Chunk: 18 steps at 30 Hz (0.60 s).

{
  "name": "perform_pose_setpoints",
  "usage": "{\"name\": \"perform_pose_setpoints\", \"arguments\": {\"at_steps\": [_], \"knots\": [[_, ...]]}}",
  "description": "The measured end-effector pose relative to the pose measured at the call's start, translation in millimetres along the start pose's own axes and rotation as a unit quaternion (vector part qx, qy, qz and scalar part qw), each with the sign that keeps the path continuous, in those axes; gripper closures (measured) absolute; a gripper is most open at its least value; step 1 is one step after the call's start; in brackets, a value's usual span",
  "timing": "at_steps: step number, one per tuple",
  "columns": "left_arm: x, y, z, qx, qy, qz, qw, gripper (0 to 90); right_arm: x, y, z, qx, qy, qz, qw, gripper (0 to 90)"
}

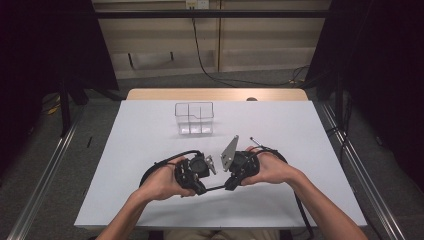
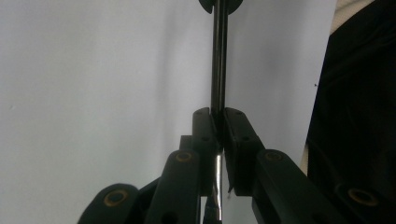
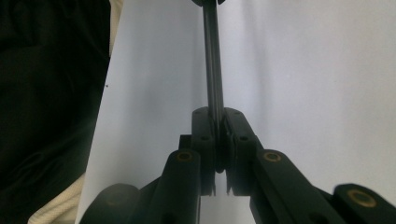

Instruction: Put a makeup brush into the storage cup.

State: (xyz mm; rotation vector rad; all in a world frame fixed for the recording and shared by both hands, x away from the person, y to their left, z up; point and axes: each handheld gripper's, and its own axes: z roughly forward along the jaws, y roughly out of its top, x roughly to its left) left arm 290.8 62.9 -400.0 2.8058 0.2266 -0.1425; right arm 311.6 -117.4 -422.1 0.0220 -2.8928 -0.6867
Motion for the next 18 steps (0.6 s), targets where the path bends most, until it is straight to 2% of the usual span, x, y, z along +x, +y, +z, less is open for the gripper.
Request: {"name": "perform_pose_setpoints", "arguments": {"at_steps": [1,2,3,4,6,8,9,11,16,18], "knots": [[-0.5,-0.9,0.4,-0.008,0.005,-0.005,0.9999,83.4,-0.2,0.0,0.0,-0.001,-0.001,-0.004,1.0,84.3],[1.0,-1.2,-0.8,-0.007,-0.002,-0.003,1.0,83.2,0.2,0.1,-0.5,-0.001,-0.003,-0.003,1.0,84.4],[0.7,-1.7,-0.4,-0.012,0.001,-0.007,0.9999,83.1,-0.1,-0.2,-0.6,-0.003,-0.003,-0.006,1.0,84.4],[1.9,-2.1,-1.1,-0.011,0.0,-0.004,0.9999,82.8,0.8,-0.4,-1.1,-0.002,-0.002,0.0,1.0,84.4],[3.4,-3.3,-0.8,-0.023,0.0,-0.009,0.9997,82.2,0.0,-1.4,-1.6,-0.006,-0.003,-0.002,1.0,84.5],[5.8,-4.3,-1.6,-0.03,-0.014,-0.013,0.9994,80.5,-0.5,-2.2,-2.1,-0.01,-0.007,-0.003,0.9999,84.5],[5.2,-4.9,-0.6,-0.037,-0.005,-0.014,0.9992,78.6,-0.7,-2.7,-2.6,-0.01,-0.008,-0.003,0.9999,84.5],[6.3,-5.3,-1.1,-0.039,-0.011,-0.016,0.999,75.6,-0.9,-3.3,-3.2,-0.009,-0.008,0.001,0.9999,84.6],[7.4,-5.7,-3.6,-0.054,0.001,-0.015,0.9984,67.0,-1.4,-4.4,-3.6,-0.007,-0.012,0.006,0.9999,84.6],[7.9,-6.6,-4.6,-0.067,0.008,-0.025,0.9974,61.5,-2.2,-4.7,-3.2,-0.009,-0.014,0.005,0.9998,84.6]]}}
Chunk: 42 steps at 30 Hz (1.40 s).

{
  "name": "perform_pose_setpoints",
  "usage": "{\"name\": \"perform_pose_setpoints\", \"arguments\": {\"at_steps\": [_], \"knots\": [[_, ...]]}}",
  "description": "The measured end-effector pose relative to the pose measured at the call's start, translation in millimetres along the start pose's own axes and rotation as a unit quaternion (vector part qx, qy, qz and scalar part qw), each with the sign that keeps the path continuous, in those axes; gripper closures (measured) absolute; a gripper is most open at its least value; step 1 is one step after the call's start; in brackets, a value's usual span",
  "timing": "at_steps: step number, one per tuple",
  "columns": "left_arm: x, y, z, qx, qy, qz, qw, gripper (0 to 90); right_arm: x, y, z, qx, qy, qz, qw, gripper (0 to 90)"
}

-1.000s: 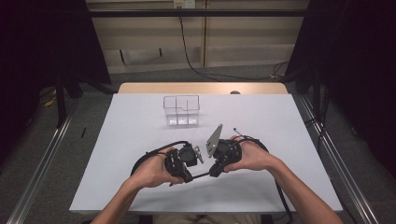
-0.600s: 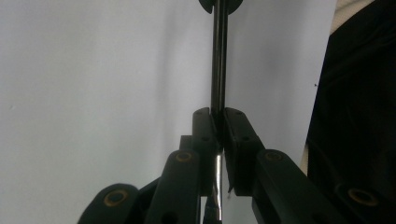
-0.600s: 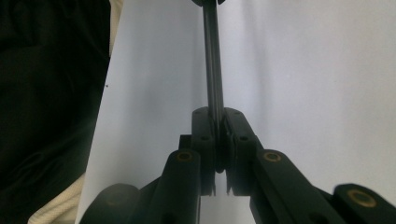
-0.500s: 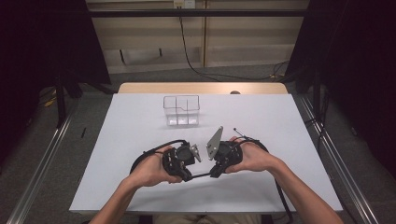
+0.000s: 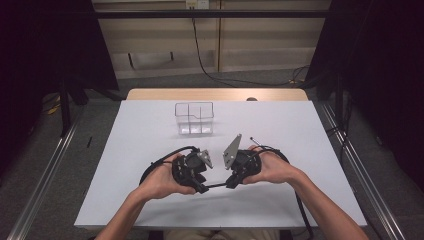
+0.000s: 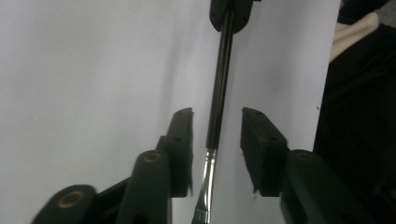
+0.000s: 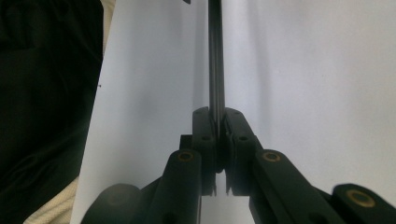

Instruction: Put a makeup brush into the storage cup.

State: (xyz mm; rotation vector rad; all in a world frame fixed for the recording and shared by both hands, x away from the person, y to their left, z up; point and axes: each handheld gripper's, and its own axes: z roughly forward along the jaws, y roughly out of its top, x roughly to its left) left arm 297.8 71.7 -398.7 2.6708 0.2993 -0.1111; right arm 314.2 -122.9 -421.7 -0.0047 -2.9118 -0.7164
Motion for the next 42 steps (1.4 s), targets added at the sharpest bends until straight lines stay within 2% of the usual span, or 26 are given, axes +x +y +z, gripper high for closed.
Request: {"name": "perform_pose_setpoints", "arguments": {"at_steps": [4,6,10,12,15,16,17,19,20,22,23,24,26,27,29,31,32,35,38,39,40,42], "knots": [[3.0,-2.4,-5.1,-0.02,0.011,-0.009,0.9997,48.5,-0.1,-0.9,-0.6,0.001,-0.004,0.007,1.0,84.6],[3.5,-3.7,-7.2,-0.029,0.022,-0.016,0.9992,38.4,-0.4,-1.9,-1.7,0.0,-0.002,0.009,1.0,84.5],[4.0,-7.1,-13.0,-0.05,0.04,-0.025,0.9976,26.2,-0.6,-4.3,-5.5,-0.005,-0.006,0.016,0.9998,84.5],[4.0,-11.4,-15.4,-0.062,0.048,-0.031,0.9965,24.0,0.2,-5.8,-8.2,-0.006,-0.012,0.022,0.9997,84.6],[6.0,-18.8,-18.4,-0.068,0.057,-0.04,0.9952,17.5,1.8,-9.0,-11.9,-0.005,-0.017,0.033,0.9993,84.6],[7.0,-21.5,-19.5,-0.071,0.06,-0.046,0.9946,15.3,1.0,-10.3,-11.7,-0.01,-0.018,0.029,0.9994,84.6],[8.2,-25.0,-21.6,-0.071,0.069,-0.047,0.994,13.9,1.3,-12.0,-12.6,-0.006,-0.023,0.036,0.9991,84.5],[8.8,-29.5,-22.8,-0.075,0.075,-0.058,0.9927,10.9,1.0,-16.1,-14.1,-0.006,-0.026,0.044,0.9987,84.5],[9.0,-32.4,-23.9,-0.079,0.083,-0.066,0.9912,8.8,0.6,-18.5,-14.5,-0.008,-0.031,0.046,0.9984,84.6],[9.5,-36.3,-25.3,-0.078,0.087,-0.065,0.991,7.4,1.2,-23.4,-16.4,-0.012,-0.033,0.055,0.9979,84.6],[9.6,-39.1,-25.0,-0.086,0.089,-0.07,0.9899,7.2,2.2,-25.9,-17.9,-0.011,-0.039,0.061,0.9973,84.5],[10.4,-40.7,-25.3,-0.083,0.088,-0.069,0.9902,5.8,2.6,-29.5,-18.7,-0.016,-0.038,0.064,0.9971,84.5],[10.8,-44.1,-24.2,-0.097,0.088,-0.082,0.988,4.4,3.9,-33.8,-19.4,-0.017,-0.045,0.072,0.9962,84.5],[12.1,-45.4,-25.1,-0.097,0.089,-0.082,0.9879,4.9,4.4,-36.8,-19.0,-0.019,-0.046,0.078,0.9957,84.5],[12.1,-48.1,-24.1,-0.112,0.091,-0.087,0.9856,4.3,5.3,-40.5,-17.6,-0.018,-0.05,0.086,0.9949,84.5],[12.7,-50.0,-23.4,-0.103,0.093,-0.085,0.9867,4.5,6.2,-43.0,-16.7,-0.017,-0.054,0.094,0.994,84.5],[12.8,-51.5,-24.8,-0.106,0.098,-0.084,0.9859,5.3,6.2,-43.9,-16.5,-0.019,-0.053,0.095,0.9939,84.5],[14.0,-56.4,-29.7,-0.122,0.096,-0.089,0.9839,4.3,6.6,-46.7,-18.2,-0.025,-0.057,0.1,0.993,84.4],[14.4,-62.5,-31.5,-0.137,0.099,-0.102,0.9803,4.5,9.3,-51.1,-20.1,-0.038,-0.062,0.11,0.9913,84.5],[13.9,-63.9,-31.1,-0.144,0.103,-0.106,0.9784,4.9,10.7,-52.8,-19.8,-0.042,-0.065,0.113,0.9905,84.4],[14.3,-66.0,-31.4,-0.143,0.106,-0.103,0.9787,5.2,11.2,-54.1,-18.9,-0.045,-0.065,0.115,0.9902,84.4],[14.2,-68.1,-31.1,-0.146,0.109,-0.105,0.9777,5.3,13.6,-57.7,-16.1,-0.048,-0.075,0.128,0.9878,84.4]]}}
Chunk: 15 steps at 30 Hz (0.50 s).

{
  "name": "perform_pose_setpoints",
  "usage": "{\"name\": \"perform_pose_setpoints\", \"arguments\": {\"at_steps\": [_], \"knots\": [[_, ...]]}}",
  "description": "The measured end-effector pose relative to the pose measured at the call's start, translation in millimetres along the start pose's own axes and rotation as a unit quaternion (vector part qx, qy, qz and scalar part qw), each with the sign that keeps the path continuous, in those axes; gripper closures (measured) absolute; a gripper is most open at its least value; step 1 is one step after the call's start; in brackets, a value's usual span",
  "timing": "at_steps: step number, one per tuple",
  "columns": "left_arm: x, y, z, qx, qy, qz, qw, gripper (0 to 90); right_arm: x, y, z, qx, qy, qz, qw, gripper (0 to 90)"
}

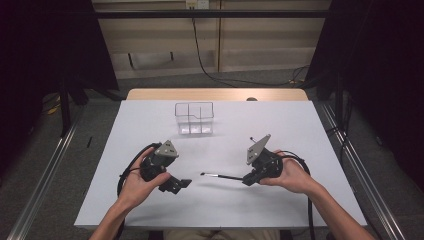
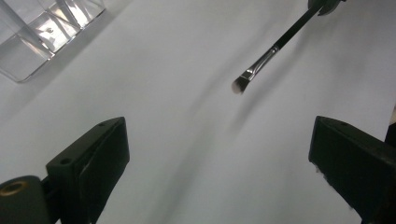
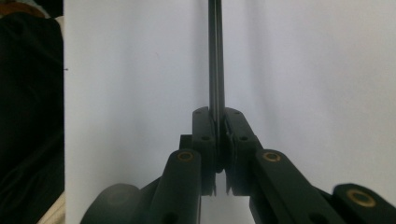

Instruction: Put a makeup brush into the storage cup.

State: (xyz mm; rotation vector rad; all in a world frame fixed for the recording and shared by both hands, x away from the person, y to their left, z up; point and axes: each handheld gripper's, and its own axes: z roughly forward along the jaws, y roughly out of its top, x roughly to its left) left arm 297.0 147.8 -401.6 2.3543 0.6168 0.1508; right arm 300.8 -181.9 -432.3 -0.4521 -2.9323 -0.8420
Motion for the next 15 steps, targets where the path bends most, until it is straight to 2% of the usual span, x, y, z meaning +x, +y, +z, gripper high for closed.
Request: {"name": "perform_pose_setpoints", "arguments": {"at_steps": [6,11,15], "knots": [[0.6,-4.7,-1.6,-0.014,0.004,-0.01,0.9998,5.9,-3.2,-12.9,1.7,-0.042,0.003,0.027,0.9987,84.4],[-2.2,-7.0,-1.4,-0.022,0.004,-0.007,0.9997,5.5,-3.8,-17.7,1.4,-0.083,0.009,0.042,0.9956,84.4],[-3.4,-5.1,-1.6,-0.041,0.005,-0.014,0.9991,5.6,-3.8,-19.2,0.6,-0.118,-0.004,0.047,0.9919,84.4]]}}
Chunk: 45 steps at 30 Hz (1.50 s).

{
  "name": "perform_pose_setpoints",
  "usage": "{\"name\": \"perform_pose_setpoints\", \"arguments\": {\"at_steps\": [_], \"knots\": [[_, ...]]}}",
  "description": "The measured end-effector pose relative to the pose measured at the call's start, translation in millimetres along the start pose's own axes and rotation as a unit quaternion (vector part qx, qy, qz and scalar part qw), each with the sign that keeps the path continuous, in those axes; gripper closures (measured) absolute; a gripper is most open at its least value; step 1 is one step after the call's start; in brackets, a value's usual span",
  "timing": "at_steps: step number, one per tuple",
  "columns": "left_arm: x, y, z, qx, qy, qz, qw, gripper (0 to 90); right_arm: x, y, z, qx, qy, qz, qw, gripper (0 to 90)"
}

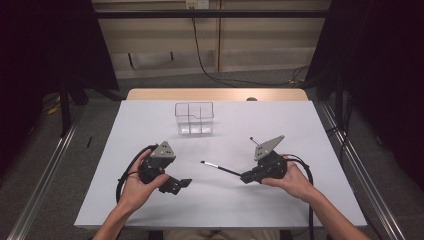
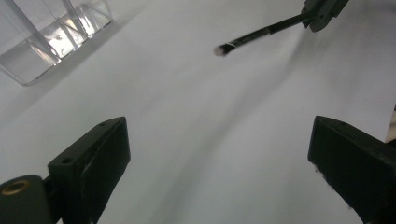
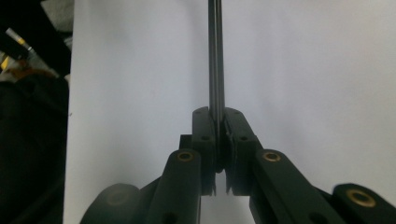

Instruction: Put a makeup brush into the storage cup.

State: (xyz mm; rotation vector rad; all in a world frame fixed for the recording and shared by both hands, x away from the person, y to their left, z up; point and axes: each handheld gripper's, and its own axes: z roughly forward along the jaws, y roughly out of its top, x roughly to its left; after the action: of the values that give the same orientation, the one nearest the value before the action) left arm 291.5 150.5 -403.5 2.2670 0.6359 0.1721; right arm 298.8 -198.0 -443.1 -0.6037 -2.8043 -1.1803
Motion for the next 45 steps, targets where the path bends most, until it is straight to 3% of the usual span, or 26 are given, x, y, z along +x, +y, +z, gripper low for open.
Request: {"name": "perform_pose_setpoints", "arguments": {"at_steps": [4,8,12,16,19,24,30,37,40,45], "knots": [[1.2,-1.3,-0.3,-0.007,0.005,-0.003,1.0,5.5,-1.6,-1.9,-5.1,-0.04,-0.001,0.01,0.9991,84.4],[0.2,-3.2,1.1,-0.013,0.009,-0.009,0.9998,5.5,-2.8,-5.1,-8.2,-0.08,0.016,0.019,0.9964,84.3],[-0.1,-3.2,1.6,-0.018,0.01,-0.007,0.9998,5.5,-1.3,-4.5,-9.4,-0.112,0.022,0.015,0.9934,84.3],[1.4,-3.7,2.1,-0.027,0.011,-0.019,0.9994,4.4,0.7,-3.6,-9.4,-0.138,0.022,0.005,0.9902,84.3],[1.5,-4.2,2.3,-0.03,0.011,-0.021,0.9993,4.2,3.0,-3.0,-8.6,-0.16,0.019,-0.004,0.9869,84.3],[0.4,-5.3,4.2,-0.033,0.009,-0.022,0.9992,4.2,8.2,0.3,-9.8,-0.204,0.026,-0.017,0.9785,84.3],[-0.4,-7.0,4.3,-0.046,0.007,-0.022,0.9987,3.9,10.7,1.3,-7.5,-0.207,0.019,-0.025,0.9778,84.4],[-3.2,-7.1,5.0,-0.083,-0.007,-0.031,0.9961,3.5,9.6,1.6,-9.3,-0.215,0.015,-0.023,0.9762,84.4],[-6.8,-5.7,4.8,-0.094,0.001,-0.015,0.9954,3.4,10.4,2.0,-10.2,-0.216,0.014,-0.024,0.976,84.3],[-9.7,-2.8,5.2,-0.122,-0.001,-0.01,0.9925,2.9,10.6,2.9,-10.9,-0.223,0.015,-0.024,0.9744,84.3]]}}
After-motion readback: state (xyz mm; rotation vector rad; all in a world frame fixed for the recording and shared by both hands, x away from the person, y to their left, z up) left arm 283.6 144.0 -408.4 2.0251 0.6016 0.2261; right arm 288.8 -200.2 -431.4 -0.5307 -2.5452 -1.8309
